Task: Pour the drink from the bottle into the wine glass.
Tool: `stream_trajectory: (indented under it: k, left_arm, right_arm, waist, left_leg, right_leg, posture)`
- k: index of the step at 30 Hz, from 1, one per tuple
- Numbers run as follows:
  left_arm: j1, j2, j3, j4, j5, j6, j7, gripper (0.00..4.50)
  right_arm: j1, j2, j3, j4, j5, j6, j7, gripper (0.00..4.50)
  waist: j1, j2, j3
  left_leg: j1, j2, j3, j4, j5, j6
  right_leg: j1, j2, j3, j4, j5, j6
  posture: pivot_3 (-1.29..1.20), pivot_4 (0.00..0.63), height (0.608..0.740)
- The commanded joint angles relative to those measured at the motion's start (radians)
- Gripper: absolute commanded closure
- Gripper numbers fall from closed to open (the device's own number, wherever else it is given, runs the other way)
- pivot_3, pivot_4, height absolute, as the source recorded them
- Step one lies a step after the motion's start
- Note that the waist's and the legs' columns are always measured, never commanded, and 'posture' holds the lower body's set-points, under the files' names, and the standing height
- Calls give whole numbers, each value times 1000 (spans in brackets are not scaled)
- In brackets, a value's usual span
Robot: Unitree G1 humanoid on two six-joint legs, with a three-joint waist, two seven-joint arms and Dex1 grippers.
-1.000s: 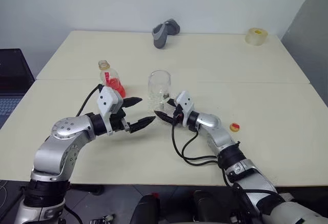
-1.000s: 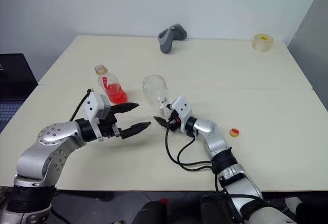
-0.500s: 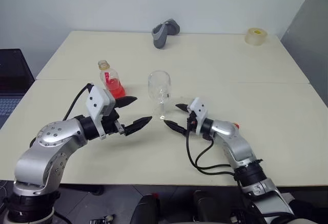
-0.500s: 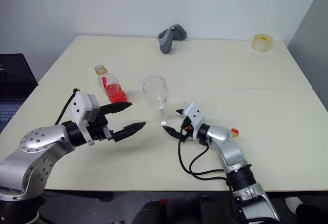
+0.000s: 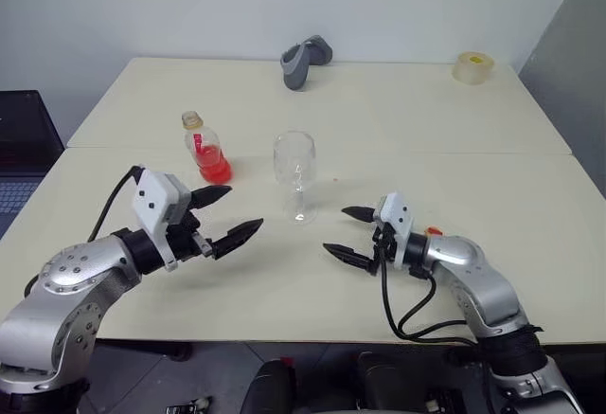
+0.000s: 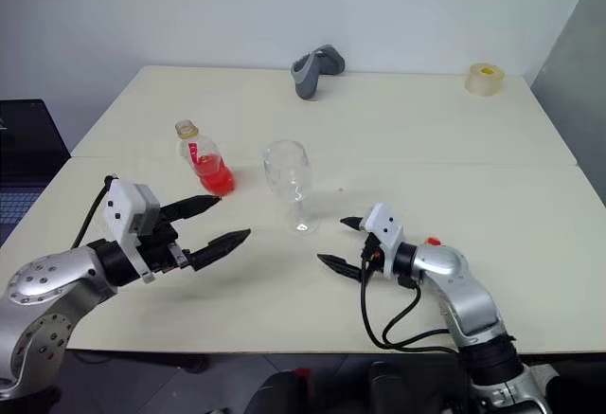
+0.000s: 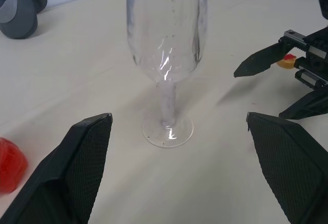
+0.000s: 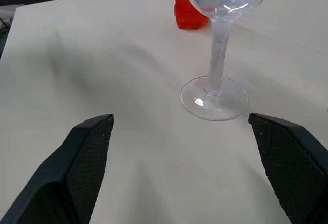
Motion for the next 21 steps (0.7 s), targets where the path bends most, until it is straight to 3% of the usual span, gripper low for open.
stream_trajectory:
  k: [1, 13, 18, 21]
  left_arm:
    - [25, 17, 53, -51, -16, 6, 19, 0]
    - [-34, -30, 48, -48, -32, -26, 98, 0]
    - [-42, -45, 44, -31, -7, -45, 128, 0]
    - [-50, -86, 20, 29, 77, -107, 189, 0]
  right_arm:
    - [16, -17, -8, -66, 24, 1, 5, 17]
    - [43, -45, -46, -99, 55, -35, 3, 17]
    - [48, -55, -64, -129, 87, -30, 6, 17]
    - [38, -66, -77, -181, 125, -13, 9, 17]
  waist:
    - [0, 0, 0]
    - [1, 0, 0]
    - [2, 0, 0]
    - [2, 0, 0]
  left_leg:
    - [0, 0, 0, 0, 0, 0]
    - [0, 0, 0, 0, 0, 0]
    - [0, 0, 0, 0, 0, 0]
    - [0, 0, 0, 0, 0, 0]
  right_leg:
    - [0, 0, 0, 0, 0, 0]
    - [0, 0, 0, 0, 0, 0]
    - [0, 0, 0, 0, 0, 0]
    - [0, 0, 0, 0, 0, 0]
  posture:
    - [0, 150, 740]
    - [0, 150, 740]
    - [0, 150, 740]
    - [0, 150, 740]
